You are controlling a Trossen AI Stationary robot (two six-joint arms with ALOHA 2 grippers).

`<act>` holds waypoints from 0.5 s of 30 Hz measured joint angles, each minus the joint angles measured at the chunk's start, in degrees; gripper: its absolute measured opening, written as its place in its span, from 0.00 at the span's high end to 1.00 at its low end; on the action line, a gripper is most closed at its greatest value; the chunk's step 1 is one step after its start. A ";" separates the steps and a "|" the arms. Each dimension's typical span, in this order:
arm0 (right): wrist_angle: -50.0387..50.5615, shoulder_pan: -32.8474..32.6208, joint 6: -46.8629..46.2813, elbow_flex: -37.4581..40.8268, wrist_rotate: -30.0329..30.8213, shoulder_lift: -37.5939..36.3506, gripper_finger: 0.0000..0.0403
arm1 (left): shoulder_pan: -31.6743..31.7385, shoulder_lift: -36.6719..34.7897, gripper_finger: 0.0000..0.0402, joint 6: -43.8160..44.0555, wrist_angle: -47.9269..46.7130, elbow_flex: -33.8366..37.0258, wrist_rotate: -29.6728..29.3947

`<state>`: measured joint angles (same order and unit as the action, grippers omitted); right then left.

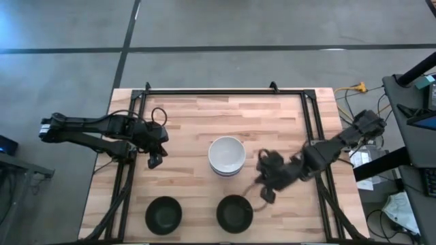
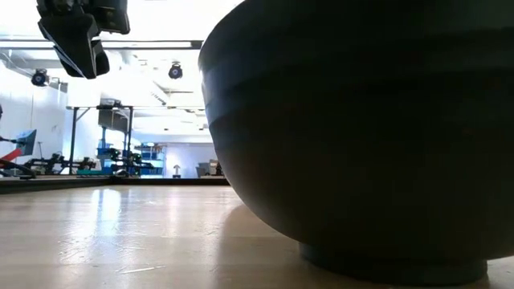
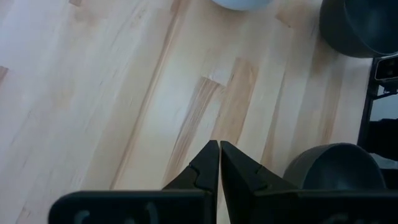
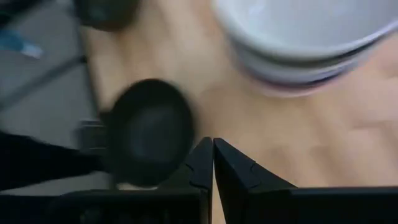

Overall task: Nest bowls inside each other
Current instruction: Stack the black bowl on the white bowl

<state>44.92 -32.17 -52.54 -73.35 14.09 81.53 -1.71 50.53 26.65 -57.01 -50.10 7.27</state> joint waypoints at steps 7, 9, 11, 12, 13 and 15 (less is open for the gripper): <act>-24.50 -5.06 -6.49 13.26 0.98 0.13 0.84 | 0.00 2.75 1.00 -0.49 0.78 0.99 -0.13; -28.42 -5.00 -6.53 14.66 0.46 1.68 0.78 | 0.02 4.10 1.00 -0.50 0.64 1.11 -0.15; -29.77 -5.02 -5.52 15.41 0.10 3.03 0.72 | 0.01 5.45 1.00 -0.50 0.91 1.11 -0.17; -29.65 -4.89 -5.26 15.50 0.08 3.77 0.69 | -0.01 6.22 1.00 -0.50 0.89 1.11 -0.17; -29.65 -4.71 -5.08 15.54 -0.01 4.49 0.67 | -0.01 6.89 1.00 -0.50 0.92 1.11 -0.17; -28.70 -4.54 -5.82 15.70 -0.10 5.89 0.64 | -0.01 8.32 1.00 -0.48 0.88 1.11 -0.17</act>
<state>16.22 -36.71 -58.36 -57.65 13.99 87.42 -1.72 58.85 26.17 -56.12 -48.99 7.09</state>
